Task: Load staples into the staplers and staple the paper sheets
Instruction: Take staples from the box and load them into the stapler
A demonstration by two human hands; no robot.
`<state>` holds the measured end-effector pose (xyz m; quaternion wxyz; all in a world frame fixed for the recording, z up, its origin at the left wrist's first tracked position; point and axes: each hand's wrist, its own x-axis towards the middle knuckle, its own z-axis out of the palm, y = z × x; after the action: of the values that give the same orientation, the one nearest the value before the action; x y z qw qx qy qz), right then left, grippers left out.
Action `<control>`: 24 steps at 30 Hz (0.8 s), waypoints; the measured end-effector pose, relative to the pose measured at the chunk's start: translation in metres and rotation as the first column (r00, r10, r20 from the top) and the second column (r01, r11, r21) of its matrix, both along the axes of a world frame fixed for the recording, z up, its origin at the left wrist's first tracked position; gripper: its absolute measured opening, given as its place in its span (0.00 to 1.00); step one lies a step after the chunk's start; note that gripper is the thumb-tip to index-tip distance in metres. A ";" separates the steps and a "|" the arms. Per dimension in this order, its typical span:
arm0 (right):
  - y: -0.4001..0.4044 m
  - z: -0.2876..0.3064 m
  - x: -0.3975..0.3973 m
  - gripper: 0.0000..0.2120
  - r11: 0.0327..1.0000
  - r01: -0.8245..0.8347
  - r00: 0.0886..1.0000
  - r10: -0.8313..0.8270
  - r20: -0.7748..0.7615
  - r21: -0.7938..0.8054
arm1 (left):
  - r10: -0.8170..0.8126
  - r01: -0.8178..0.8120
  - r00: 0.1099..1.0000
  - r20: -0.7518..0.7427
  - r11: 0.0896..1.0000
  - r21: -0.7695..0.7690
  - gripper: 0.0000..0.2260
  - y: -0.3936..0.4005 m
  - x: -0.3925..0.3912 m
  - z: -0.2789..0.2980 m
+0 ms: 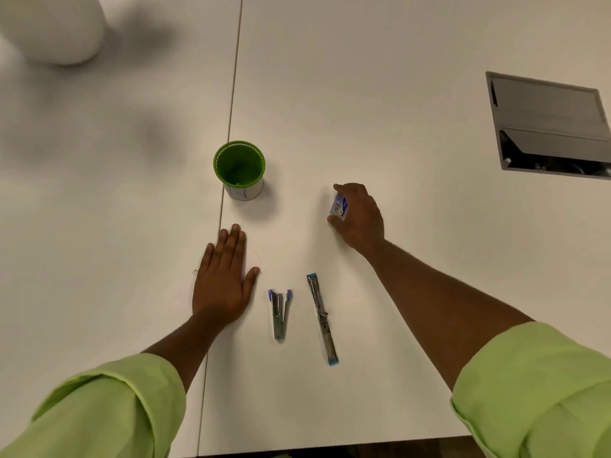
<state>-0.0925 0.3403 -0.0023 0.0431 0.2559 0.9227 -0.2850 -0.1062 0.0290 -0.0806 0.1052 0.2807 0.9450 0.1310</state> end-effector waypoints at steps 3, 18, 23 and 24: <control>0.001 -0.002 0.002 0.28 0.999 -0.012 0.999 0.011 0.030 0.034 | 0.001 -0.001 1.000 -0.003 1.000 -0.008 0.32 0.000 0.000 0.001; -0.022 0.000 0.037 0.22 0.998 0.046 0.998 -0.048 -0.049 -0.040 | -0.011 0.013 0.999 0.043 0.999 -0.032 0.32 0.001 -0.001 0.010; -0.042 0.006 0.054 0.21 0.998 0.003 0.998 -0.007 -0.065 -0.061 | -0.026 0.033 0.994 0.106 0.997 -0.064 0.34 0.001 -0.002 0.020; -0.047 0.007 0.057 0.21 0.998 0.001 0.998 -0.006 -0.069 -0.067 | -0.023 0.031 0.993 0.119 0.997 -0.065 0.35 0.002 -0.003 0.022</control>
<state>-0.0353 0.2937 0.0044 0.0194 0.2459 0.9132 -0.3244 -0.1091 0.0307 -0.0587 0.1719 0.2815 0.9371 0.1141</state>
